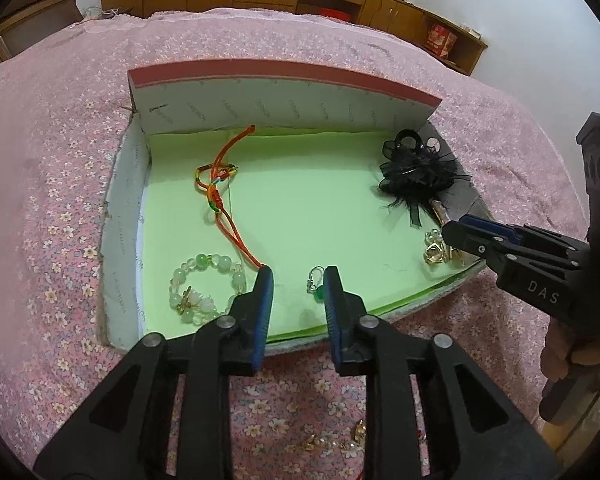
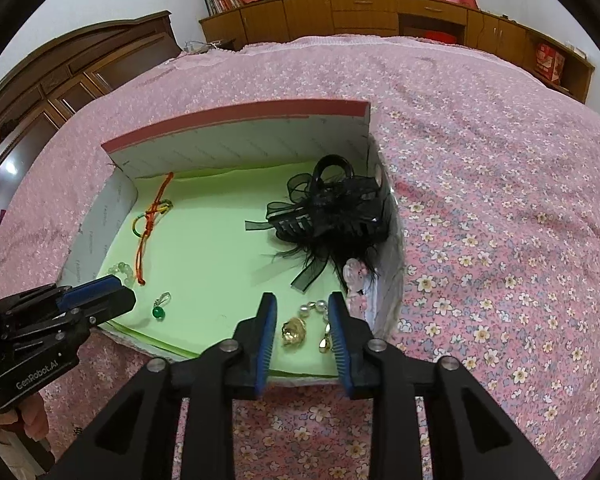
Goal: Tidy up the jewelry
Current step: 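Open both grippers inside the box, releasing pendant and gold earring, then withdraw both grippers from the box toward the remaining jewelry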
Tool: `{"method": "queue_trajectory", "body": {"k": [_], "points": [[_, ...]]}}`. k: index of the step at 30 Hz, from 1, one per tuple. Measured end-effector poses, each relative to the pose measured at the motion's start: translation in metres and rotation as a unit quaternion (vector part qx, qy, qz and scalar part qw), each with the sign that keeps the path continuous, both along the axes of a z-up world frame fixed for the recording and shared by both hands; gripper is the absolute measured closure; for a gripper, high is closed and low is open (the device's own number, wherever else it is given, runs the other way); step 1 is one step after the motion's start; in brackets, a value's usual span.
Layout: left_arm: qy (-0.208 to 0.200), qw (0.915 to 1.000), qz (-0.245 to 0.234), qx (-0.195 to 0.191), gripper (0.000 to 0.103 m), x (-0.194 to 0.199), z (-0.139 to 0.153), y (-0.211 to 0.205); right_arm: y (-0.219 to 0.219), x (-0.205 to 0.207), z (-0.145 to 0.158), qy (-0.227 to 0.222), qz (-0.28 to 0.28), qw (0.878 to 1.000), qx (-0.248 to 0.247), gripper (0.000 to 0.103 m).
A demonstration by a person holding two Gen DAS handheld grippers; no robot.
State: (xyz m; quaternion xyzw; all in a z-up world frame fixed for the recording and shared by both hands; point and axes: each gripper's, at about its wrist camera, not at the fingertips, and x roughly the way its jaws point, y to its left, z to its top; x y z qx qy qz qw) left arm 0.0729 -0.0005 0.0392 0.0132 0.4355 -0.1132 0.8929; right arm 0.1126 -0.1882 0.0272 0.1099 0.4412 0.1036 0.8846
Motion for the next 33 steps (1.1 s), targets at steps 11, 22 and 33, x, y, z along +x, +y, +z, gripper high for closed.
{"method": "queue_trajectory", "body": {"k": [11, 22, 33], "points": [[-0.033, 0.9993, -0.006, -0.016, 0.083, -0.030, 0.025, 0.004, -0.012, -0.035, 0.024, -0.040, -0.026, 0.998, 0.035, 0.065], [-0.055, 0.9981, 0.006, -0.028, 0.082, -0.064, 0.041, 0.021, -0.015, -0.076, 0.046, -0.063, -0.034, 0.996, 0.050, 0.065], [-0.049, 0.9984, 0.023, -0.015, 0.082, -0.087, 0.034, 0.037, -0.004, -0.107, 0.045, -0.058, -0.019, 0.997, 0.052, 0.065]]}}
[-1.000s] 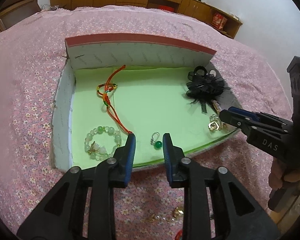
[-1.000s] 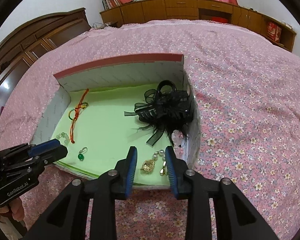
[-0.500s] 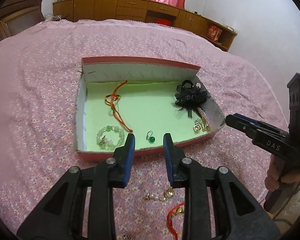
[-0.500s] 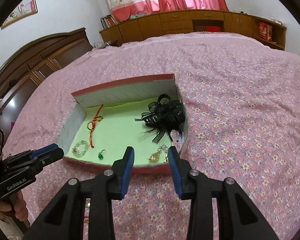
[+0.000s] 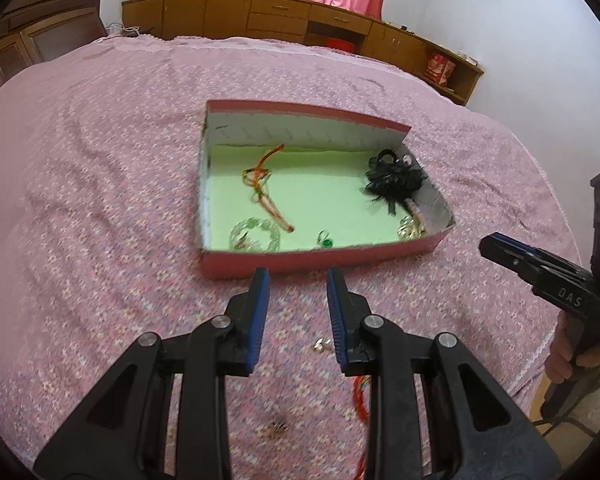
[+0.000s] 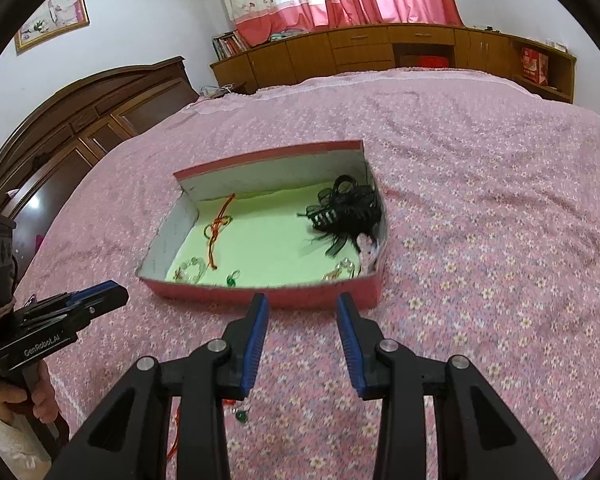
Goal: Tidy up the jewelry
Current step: 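Withdraw both grippers from the box toward the remaining jewelry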
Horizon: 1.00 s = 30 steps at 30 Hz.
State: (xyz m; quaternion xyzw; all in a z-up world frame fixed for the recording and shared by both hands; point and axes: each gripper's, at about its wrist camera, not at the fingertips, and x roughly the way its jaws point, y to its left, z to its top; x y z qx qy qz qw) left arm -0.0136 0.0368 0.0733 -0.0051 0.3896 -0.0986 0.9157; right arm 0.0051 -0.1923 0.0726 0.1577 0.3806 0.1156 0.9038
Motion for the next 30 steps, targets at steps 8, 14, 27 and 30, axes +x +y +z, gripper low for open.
{"method": "queue_trajectory", "body": {"k": [8, 14, 27, 30], "points": [[0.027, 0.9995, 0.018, 0.005, 0.082, -0.011, -0.019, 0.017, 0.005, -0.014, -0.016, 0.023, 0.007, 1.000, 0.004, 0.065], [0.042, 0.9989, 0.017, 0.009, 0.082, -0.023, -0.031, 0.020, 0.009, -0.021, -0.028, 0.040, 0.014, 0.999, 0.007, 0.065], [0.074, 0.9970, 0.001, 0.020, 0.082, -0.043, -0.054, 0.013, 0.033, -0.036, -0.047, 0.066, 0.046, 0.997, 0.016, 0.065], [0.080, 0.9966, -0.001, 0.020, 0.082, -0.045, -0.058, 0.013, 0.041, -0.037, -0.052, 0.073, 0.055, 0.996, 0.017, 0.065]]}}
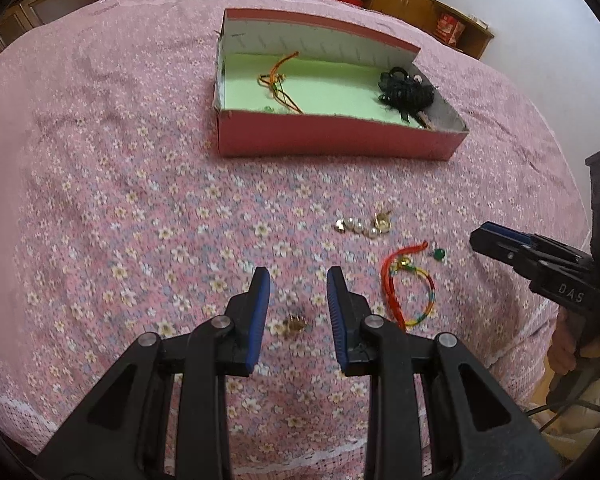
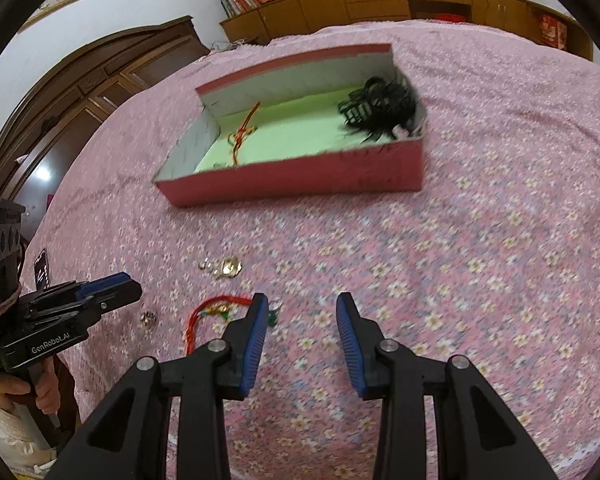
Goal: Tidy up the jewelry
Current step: 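Withdraw both grippers from the box toward the remaining jewelry, then grasp the small silver earring with the left gripper while the right grasps the green-bead earring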
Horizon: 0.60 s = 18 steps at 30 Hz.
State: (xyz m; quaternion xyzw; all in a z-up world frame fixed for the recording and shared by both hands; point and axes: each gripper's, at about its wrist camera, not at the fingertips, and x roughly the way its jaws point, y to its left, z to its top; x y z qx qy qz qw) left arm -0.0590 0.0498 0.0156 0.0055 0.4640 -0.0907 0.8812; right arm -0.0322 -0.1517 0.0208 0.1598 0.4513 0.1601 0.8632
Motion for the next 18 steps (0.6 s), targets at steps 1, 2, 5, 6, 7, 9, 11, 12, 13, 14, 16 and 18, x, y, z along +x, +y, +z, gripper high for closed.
{"method": "queue_trajectory", "body": {"k": [1, 2, 5, 6, 7, 9, 11, 12, 13, 14, 16, 18], "points": [[0.003, 1.0000, -0.001, 0.001, 0.082, -0.001, -0.002, 0.000, 0.002, 0.000, -0.001, 0.002, 0.002, 1.000, 0.000, 0.065], [0.005, 1.0000, 0.000, 0.002, 0.082, -0.001, -0.003, 0.000, 0.005, 0.000, -0.003, 0.004, 0.005, 1.000, 0.002, 0.065], [0.013, 0.9999, 0.001, 0.002, 0.082, -0.003, -0.009, 0.001, 0.011, 0.000, -0.007, 0.009, 0.010, 1.000, 0.001, 0.065], [0.016, 0.9999, 0.001, 0.001, 0.082, -0.003, -0.010, 0.001, 0.013, 0.000, -0.009, 0.011, 0.012, 1.000, -0.001, 0.065], [0.018, 0.9998, 0.000, 0.000, 0.082, -0.004, -0.011, 0.001, 0.015, 0.000, -0.010, 0.012, 0.013, 1.000, -0.003, 0.065], [0.022, 0.9998, -0.003, 0.000, 0.082, -0.005, -0.013, 0.000, 0.018, 0.000, -0.012, 0.015, 0.016, 1.000, -0.004, 0.065], [0.034, 0.9994, -0.003, 0.008, 0.082, -0.008, -0.015, -0.002, 0.021, 0.001, -0.014, 0.017, 0.019, 1.000, -0.004, 0.065], [0.036, 0.9993, -0.004, 0.009, 0.082, -0.009, -0.016, -0.003, 0.022, 0.001, -0.015, 0.017, 0.020, 1.000, -0.006, 0.065], [0.038, 0.9992, -0.006, 0.009, 0.082, -0.010, -0.018, -0.003, 0.023, 0.001, -0.015, 0.016, 0.020, 1.000, -0.007, 0.065], [0.040, 0.9992, -0.006, 0.009, 0.082, -0.010, -0.018, -0.004, 0.024, 0.002, -0.015, 0.016, 0.021, 1.000, -0.009, 0.065], [0.044, 0.9989, -0.008, 0.009, 0.083, -0.011, -0.022, -0.005, 0.025, 0.003, -0.016, 0.016, 0.021, 1.000, -0.009, 0.065], [0.048, 0.9988, -0.011, 0.009, 0.083, -0.011, -0.025, -0.006, 0.026, 0.005, -0.017, 0.017, 0.022, 1.000, -0.008, 0.065]]}}
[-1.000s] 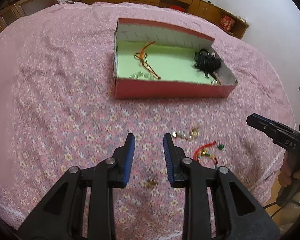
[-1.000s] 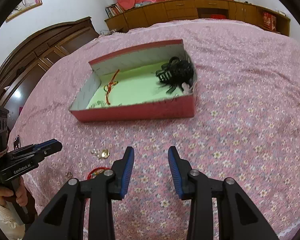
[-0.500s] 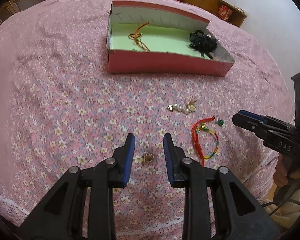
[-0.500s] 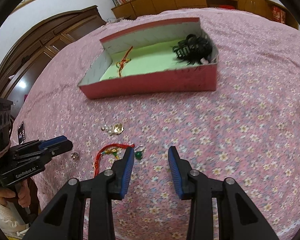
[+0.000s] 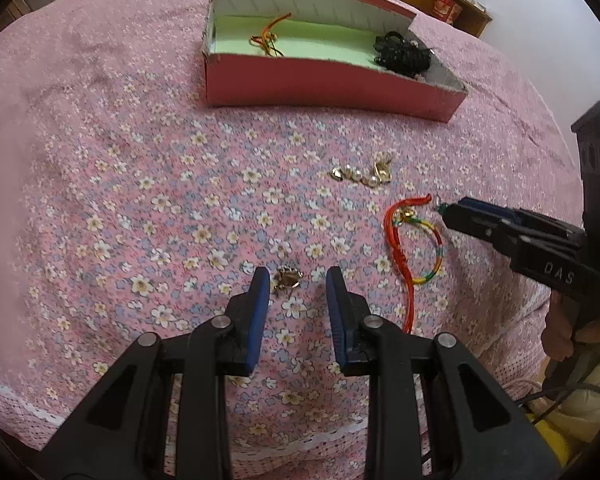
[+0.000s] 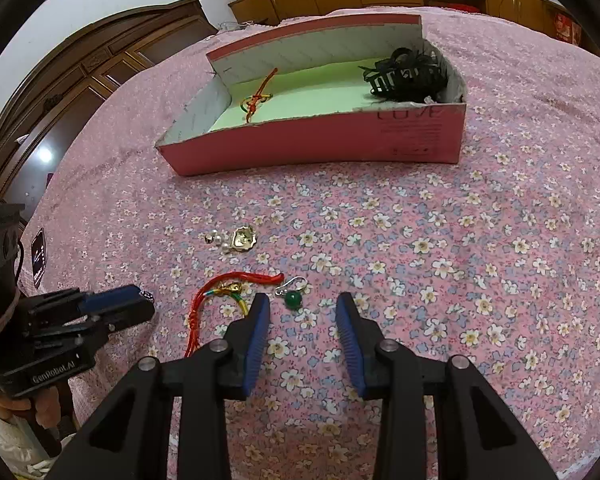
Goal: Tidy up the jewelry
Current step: 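Grasp the small silver earring with the left gripper while the right grasps the green-bead earring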
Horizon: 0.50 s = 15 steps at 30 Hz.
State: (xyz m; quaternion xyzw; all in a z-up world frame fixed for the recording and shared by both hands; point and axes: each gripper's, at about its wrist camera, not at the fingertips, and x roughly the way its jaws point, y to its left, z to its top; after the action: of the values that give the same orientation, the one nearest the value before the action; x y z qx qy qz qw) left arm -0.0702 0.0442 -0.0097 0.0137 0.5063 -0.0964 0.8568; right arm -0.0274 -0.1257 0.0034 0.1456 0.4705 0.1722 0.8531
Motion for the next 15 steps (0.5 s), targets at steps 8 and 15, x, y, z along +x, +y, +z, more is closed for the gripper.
{"method": "queue_trajectory", "body": {"k": [8, 15], "points": [[-0.004, 0.9999, -0.005, 0.009, 0.087, 0.0029, -0.0030, -0.0008, 0.0027, 0.0029, -0.0038, -0.003, 0.005, 1.000, -0.001, 0.070], [-0.010, 0.9997, -0.014, 0.019, 0.097, 0.0046, -0.0041, -0.0054, 0.0096, 0.0028, -0.0061, -0.007, 0.014, 1.000, 0.002, 0.074]]}}
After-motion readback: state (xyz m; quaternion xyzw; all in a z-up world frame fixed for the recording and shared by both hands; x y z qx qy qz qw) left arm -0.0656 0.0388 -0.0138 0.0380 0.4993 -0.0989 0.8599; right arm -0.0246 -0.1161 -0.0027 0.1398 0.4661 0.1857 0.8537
